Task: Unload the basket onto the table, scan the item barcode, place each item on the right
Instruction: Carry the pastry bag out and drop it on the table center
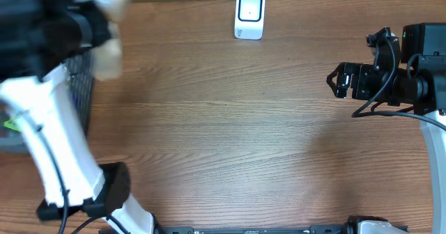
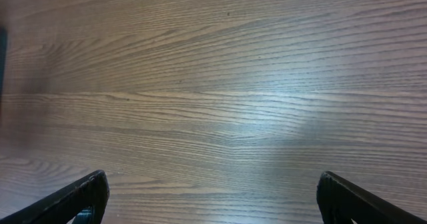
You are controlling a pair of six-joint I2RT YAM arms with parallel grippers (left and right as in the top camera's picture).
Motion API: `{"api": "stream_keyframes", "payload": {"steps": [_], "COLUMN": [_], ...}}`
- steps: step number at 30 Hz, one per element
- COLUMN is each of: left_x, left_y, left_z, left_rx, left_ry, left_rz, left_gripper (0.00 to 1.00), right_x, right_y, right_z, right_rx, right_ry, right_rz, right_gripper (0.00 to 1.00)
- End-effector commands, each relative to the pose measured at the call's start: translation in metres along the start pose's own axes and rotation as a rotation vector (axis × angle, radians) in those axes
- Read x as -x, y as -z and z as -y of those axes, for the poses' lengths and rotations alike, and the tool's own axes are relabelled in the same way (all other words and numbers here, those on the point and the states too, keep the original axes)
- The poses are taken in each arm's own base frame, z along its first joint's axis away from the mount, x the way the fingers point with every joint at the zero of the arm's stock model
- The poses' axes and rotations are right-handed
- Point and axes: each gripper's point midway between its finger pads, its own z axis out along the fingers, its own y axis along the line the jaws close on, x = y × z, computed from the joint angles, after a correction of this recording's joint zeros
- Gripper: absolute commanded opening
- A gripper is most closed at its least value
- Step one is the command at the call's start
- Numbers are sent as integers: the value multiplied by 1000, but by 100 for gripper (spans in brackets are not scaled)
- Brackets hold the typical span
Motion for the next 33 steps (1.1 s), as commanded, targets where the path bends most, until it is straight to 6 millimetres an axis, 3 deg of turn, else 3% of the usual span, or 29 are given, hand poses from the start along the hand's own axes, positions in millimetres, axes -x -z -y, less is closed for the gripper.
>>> {"api": "stream_keyframes", "payload": {"steps": [1,4,10,14,19,24,33], "left_x": [-32,-62,-123,-162,-190,-179,-169], "left_y": [-61,-111,-211,-251,-257,-250,-239], "left_z": [1,11,43,53,49,30,8], "left_rx": [231,352,425,488,590,715,803], "left_ry": [71,62,4,-11,-31,-8,-44], "left_rz": [-135,-219,-364,-444,-502,-413,-406], "left_gripper": [4,4,4,4,4,4,4], "right_x": [7,7,8,8,8,9,9], "right_y": [9,9,9,9,9,9,9], "right_z": [-6,-6,-7,-7,-7,-7,-7], "right_rx": [12,12,12,12,12,12,12], "right_ry": [14,15,17,17,17,17,17], "right_rz": [37,37,42,42,42,44,43], "right_gripper": [100,100,100,100,100,100,100]}}
